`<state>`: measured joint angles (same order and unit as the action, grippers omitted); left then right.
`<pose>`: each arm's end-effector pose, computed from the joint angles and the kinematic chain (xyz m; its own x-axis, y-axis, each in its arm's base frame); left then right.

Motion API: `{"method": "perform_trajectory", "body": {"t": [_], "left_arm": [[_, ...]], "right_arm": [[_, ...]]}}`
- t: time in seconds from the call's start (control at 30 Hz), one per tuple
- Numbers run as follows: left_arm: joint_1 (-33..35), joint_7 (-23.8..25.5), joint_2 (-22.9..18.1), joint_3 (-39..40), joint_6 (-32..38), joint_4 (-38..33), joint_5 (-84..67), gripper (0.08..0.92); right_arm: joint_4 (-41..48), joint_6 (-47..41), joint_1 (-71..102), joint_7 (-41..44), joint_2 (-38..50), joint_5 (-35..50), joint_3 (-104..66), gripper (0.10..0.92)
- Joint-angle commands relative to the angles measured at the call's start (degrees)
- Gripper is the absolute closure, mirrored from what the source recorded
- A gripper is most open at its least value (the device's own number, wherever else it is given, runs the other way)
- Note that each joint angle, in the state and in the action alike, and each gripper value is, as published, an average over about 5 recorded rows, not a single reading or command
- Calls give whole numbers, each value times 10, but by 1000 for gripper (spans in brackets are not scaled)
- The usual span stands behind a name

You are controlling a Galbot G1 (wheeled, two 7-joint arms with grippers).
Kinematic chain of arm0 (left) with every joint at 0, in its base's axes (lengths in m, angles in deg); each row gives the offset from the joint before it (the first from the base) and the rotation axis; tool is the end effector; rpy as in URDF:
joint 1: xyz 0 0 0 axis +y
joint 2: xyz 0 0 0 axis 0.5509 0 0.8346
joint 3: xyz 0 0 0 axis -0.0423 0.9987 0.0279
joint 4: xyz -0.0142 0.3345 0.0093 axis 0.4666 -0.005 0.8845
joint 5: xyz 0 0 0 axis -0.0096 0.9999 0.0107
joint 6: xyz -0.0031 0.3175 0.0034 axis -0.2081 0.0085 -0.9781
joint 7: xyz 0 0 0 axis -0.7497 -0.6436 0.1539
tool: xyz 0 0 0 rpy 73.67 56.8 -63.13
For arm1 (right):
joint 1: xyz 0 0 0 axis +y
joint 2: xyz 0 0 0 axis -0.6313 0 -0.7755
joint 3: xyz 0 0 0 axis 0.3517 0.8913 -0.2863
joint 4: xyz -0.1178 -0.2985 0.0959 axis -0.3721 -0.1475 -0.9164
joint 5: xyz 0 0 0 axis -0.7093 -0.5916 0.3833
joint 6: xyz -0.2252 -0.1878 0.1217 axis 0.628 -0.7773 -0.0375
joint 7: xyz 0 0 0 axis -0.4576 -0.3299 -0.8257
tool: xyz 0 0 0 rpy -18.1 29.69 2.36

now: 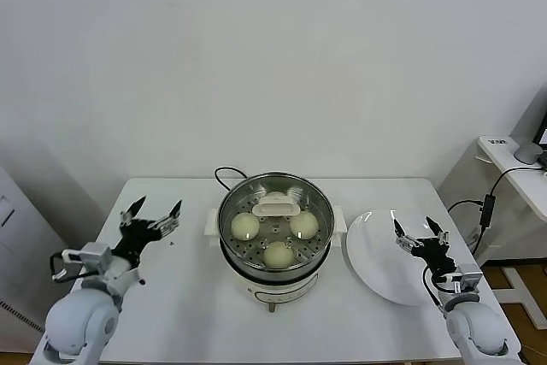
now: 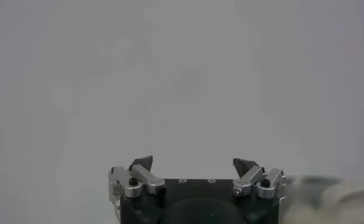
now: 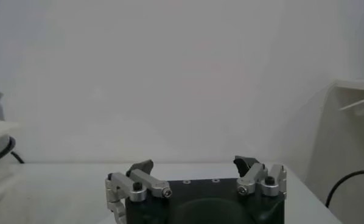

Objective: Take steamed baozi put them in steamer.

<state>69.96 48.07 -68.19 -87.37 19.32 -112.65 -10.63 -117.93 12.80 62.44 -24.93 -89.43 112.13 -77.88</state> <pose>0.2391 0.0980 -0.2390 -0.9792 0.1115 0.1695 0.1102 0.9938 -0.0169 0.2530 -0.1876 -0.3353 -0.9919 -0.0274 0.1238 -0.0290 0.9995 -0.0116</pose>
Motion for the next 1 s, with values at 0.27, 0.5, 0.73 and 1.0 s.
{"method": "perform_trajectory", "body": {"t": [0.27, 0.5, 0.73, 1.0], "left_arm": [[34, -38, -33, -17, 26, 109, 56, 177], [30, -35, -39, -1, 35, 112, 71, 177], [31, -36, -44, -1, 41, 110, 90, 177], [32, -36, -49, 3, 33, 100, 82, 177]], "right_arm": [[-62, -45, 45, -4, 0, 8, -20, 203], [-62, -48, 53, -6, -4, 15, -27, 203], [-52, -47, 47, -6, -6, 17, -22, 203], [-44, -50, 46, -7, -8, 14, -22, 203]]}}
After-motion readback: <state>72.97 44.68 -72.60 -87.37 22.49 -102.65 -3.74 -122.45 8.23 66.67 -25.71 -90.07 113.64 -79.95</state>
